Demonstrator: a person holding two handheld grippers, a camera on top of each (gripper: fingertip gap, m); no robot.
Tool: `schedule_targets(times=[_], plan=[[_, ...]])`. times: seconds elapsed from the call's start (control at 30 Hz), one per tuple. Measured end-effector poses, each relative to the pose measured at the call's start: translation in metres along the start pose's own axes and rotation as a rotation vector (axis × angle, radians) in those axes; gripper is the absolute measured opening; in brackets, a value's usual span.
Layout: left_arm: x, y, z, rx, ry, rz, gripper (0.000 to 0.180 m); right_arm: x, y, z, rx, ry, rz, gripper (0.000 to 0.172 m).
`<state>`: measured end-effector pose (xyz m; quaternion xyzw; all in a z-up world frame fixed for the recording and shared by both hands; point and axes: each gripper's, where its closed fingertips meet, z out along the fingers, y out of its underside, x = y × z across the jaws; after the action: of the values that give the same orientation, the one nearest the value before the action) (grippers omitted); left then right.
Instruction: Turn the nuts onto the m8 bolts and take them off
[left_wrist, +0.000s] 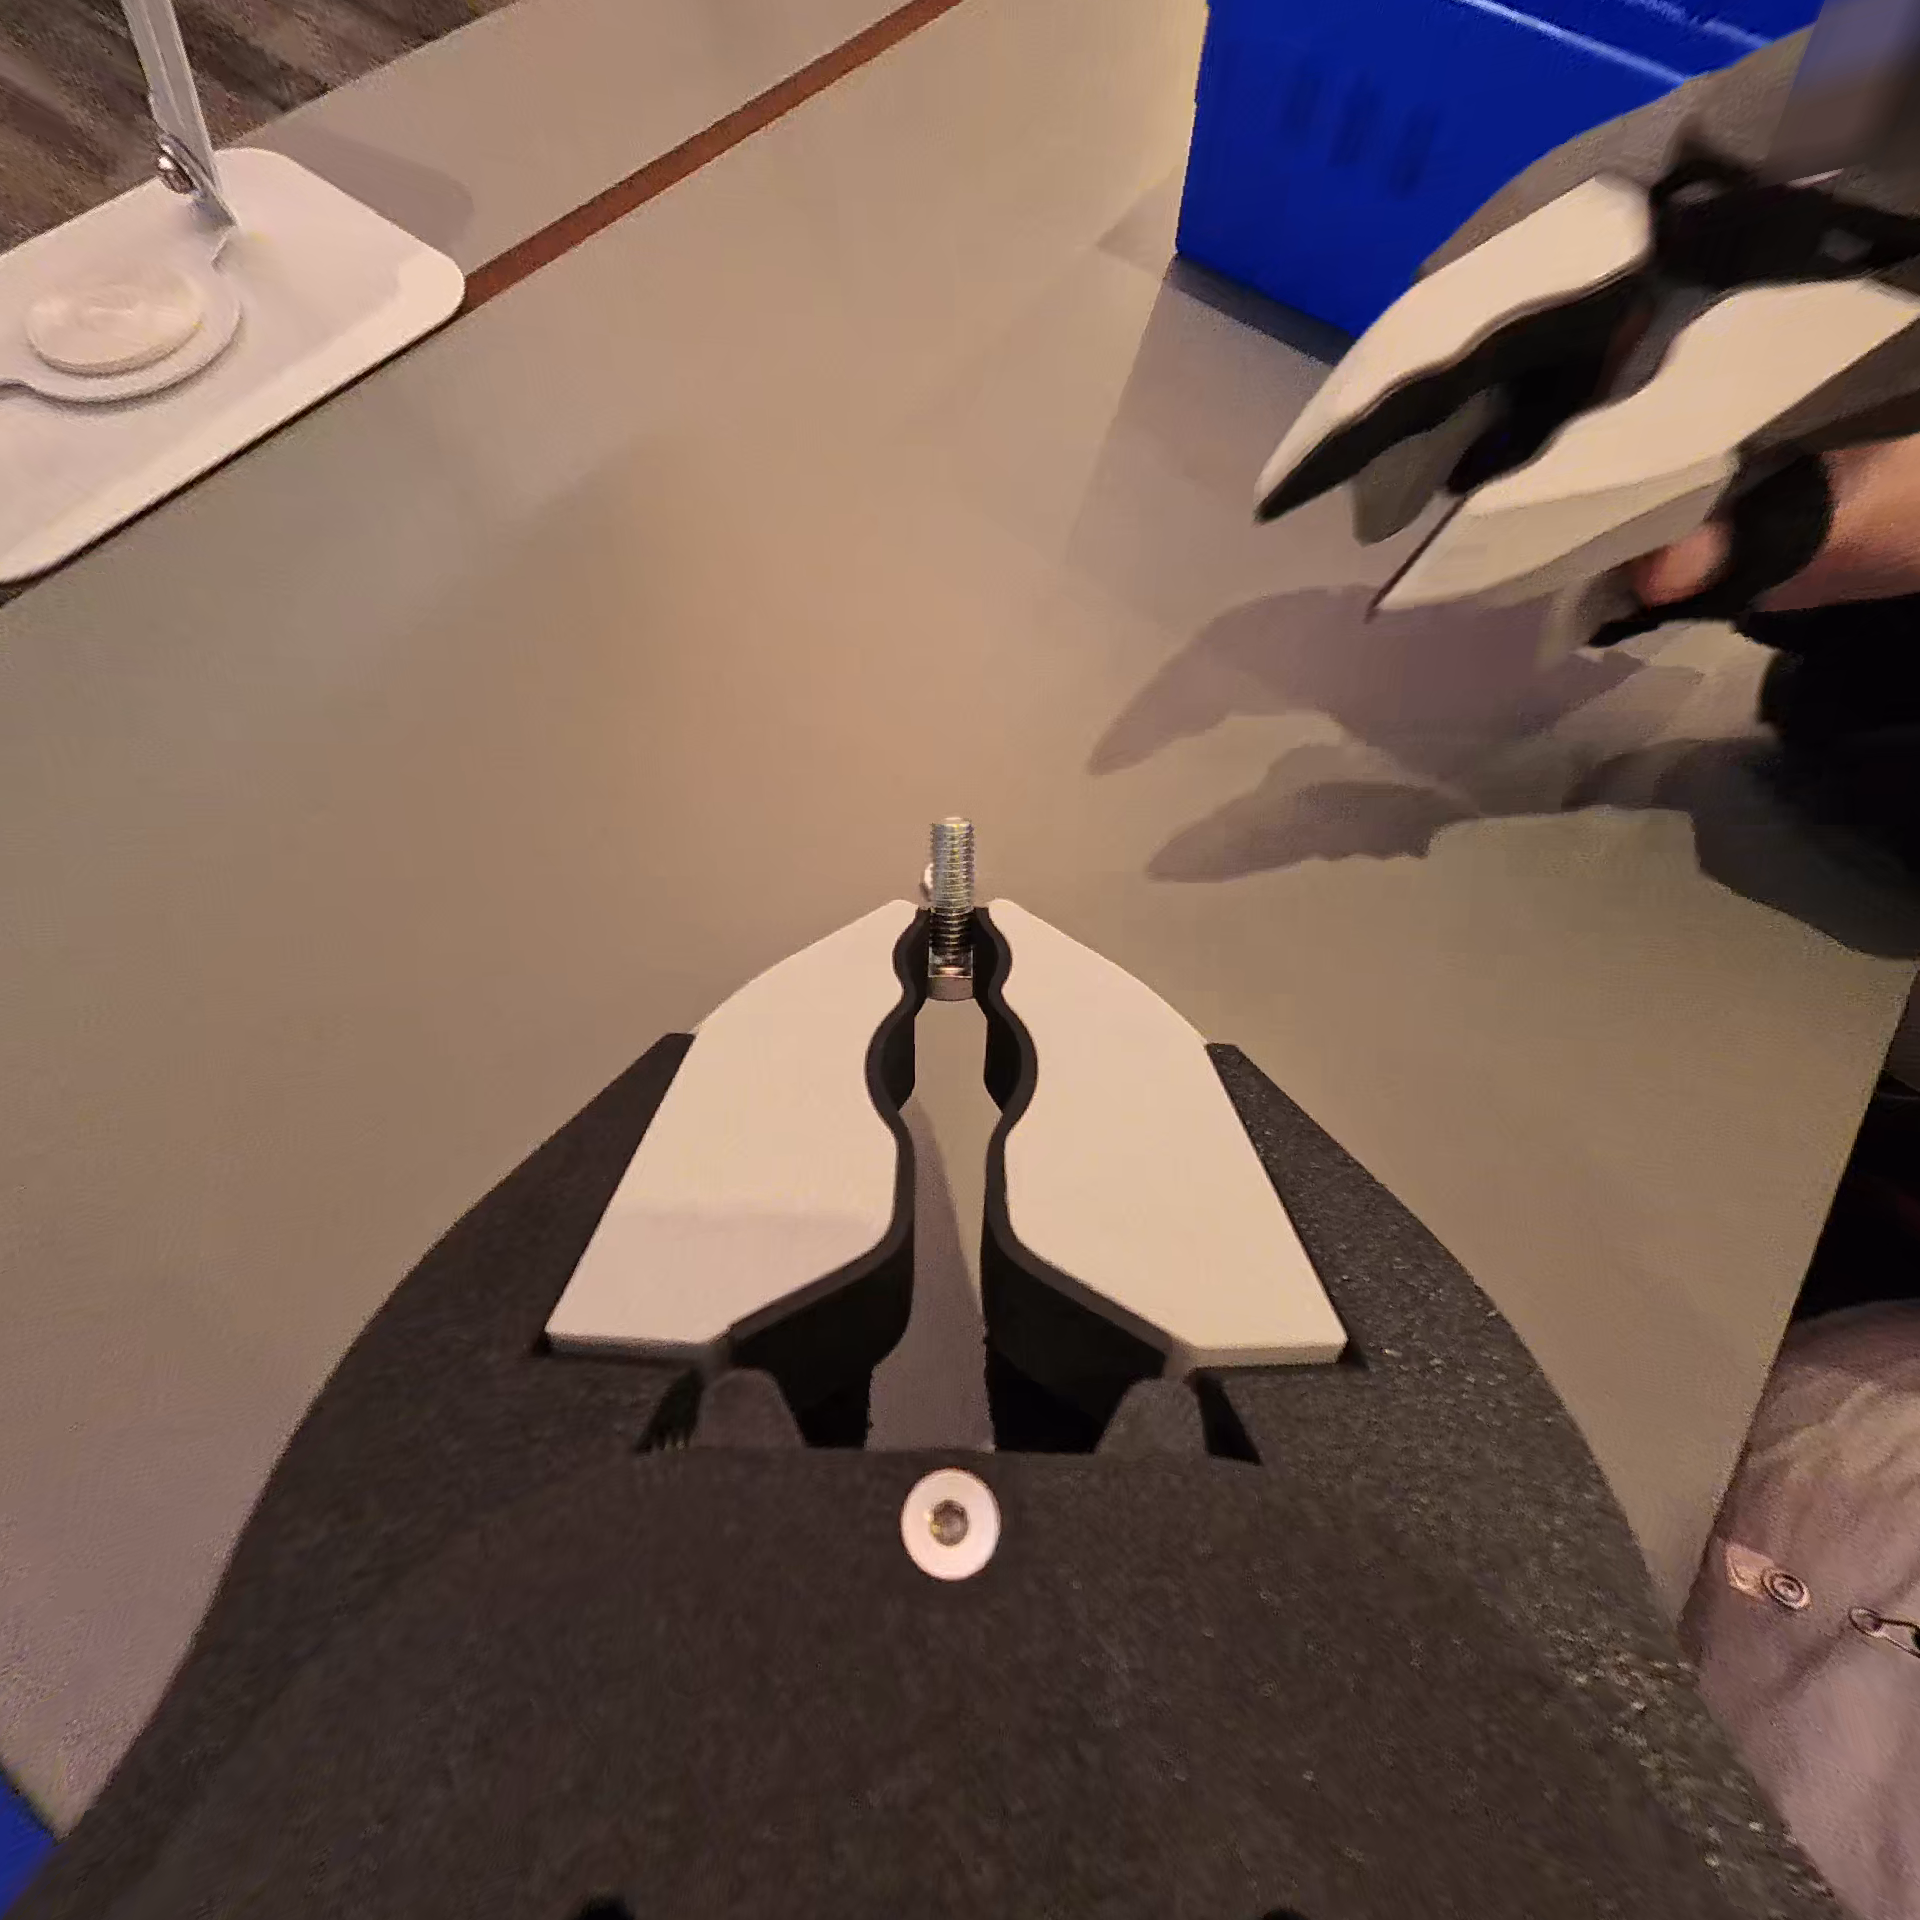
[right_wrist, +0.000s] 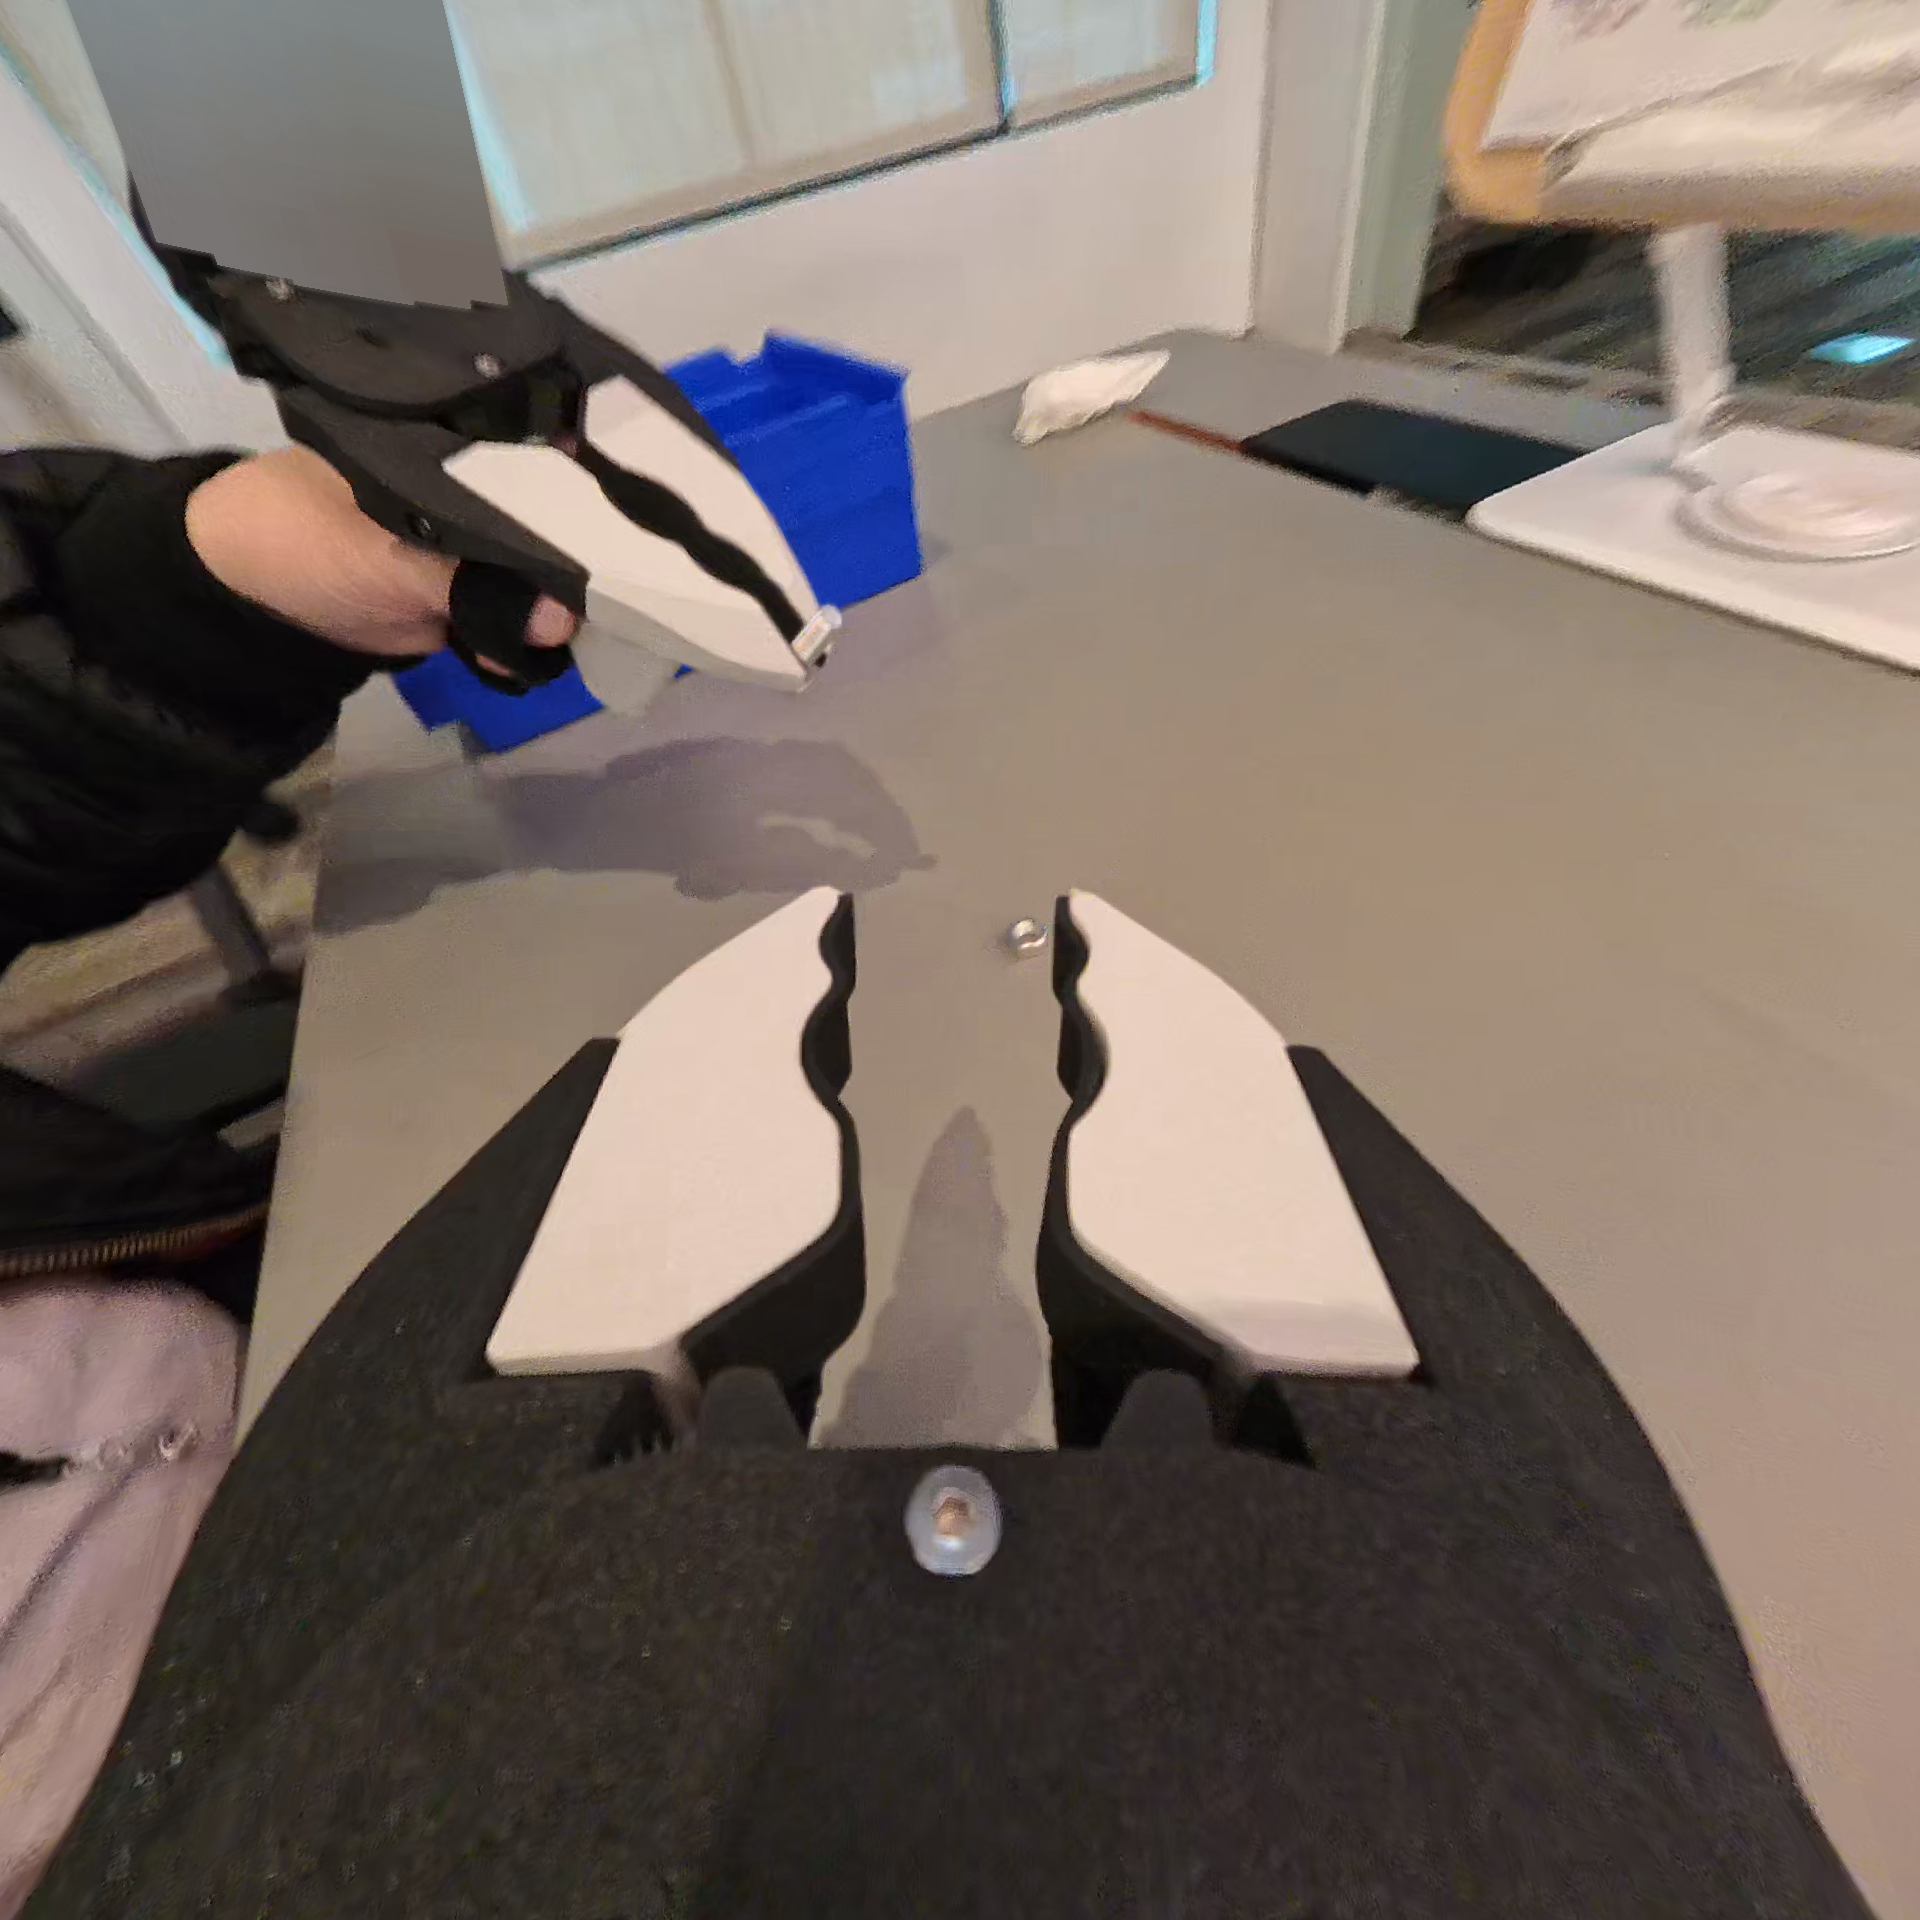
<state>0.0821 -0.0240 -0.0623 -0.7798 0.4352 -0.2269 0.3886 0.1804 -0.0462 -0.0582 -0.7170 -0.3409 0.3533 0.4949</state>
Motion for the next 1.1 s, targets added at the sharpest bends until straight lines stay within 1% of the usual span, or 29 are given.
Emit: schedule_targets(times=[0.07, 0.13, 0.27, 0.33, 0.4, 0.57, 0.73, 0.87, 0.97, 1.1], plan=[[0.002, 0.003, 0.0, 0.029, -0.005, -0.015, 0.008, -0.006, 0.012, 0.02, -0.081, -0.091, -0.057, 0.035], [0.007, 0.002, -0.004, 0.074, 0.021, -0.047, 0.008, -0.012, 0.025, 0.037, -0.177, -0.185, -0.138, 0.034], [0.011, 0.003, -0.017, 0.146, 0.043, -0.065, 0.008, -0.002, 0.046, 0.062, -0.349, -0.264, -0.299, 0.03], [0.015, 0.004, -0.025, 0.174, 0.069, -0.078, 0.008, 0.003, 0.049, 0.07, -0.397, -0.299, -0.359, 0.027], [0.017, 0.003, -0.032, 0.212, 0.095, -0.096, 0.008, 0.011, 0.053, 0.078, -0.433, -0.313, -0.423, 0.027], [0.019, 0.011, -0.041, 0.216, 0.105, -0.105, 0.008, 0.022, 0.057, 0.094, -0.471, -0.346, -0.457, 0.029], [0.022, 0.013, -0.047, 0.221, 0.106, -0.103, 0.008, 0.029, 0.07, 0.099, -0.564, -0.372, -0.488, 0.026], [0.022, 0.012, -0.049, 0.229, 0.108, -0.1, 0.008, 0.026, 0.071, 0.103, -0.562, -0.403, -0.465, 0.027], [0.02, 0.011, -0.048, 0.239, 0.111, -0.108, 0.008, 0.027, 0.071, 0.104, -0.559, -0.414, -0.458, 0.014], [0.014, 0.003, -0.044, 0.299, 0.111, -0.111, 0.008, 0.027, 0.064, 0.101, -0.527, -0.41, -0.472, 0.013]])
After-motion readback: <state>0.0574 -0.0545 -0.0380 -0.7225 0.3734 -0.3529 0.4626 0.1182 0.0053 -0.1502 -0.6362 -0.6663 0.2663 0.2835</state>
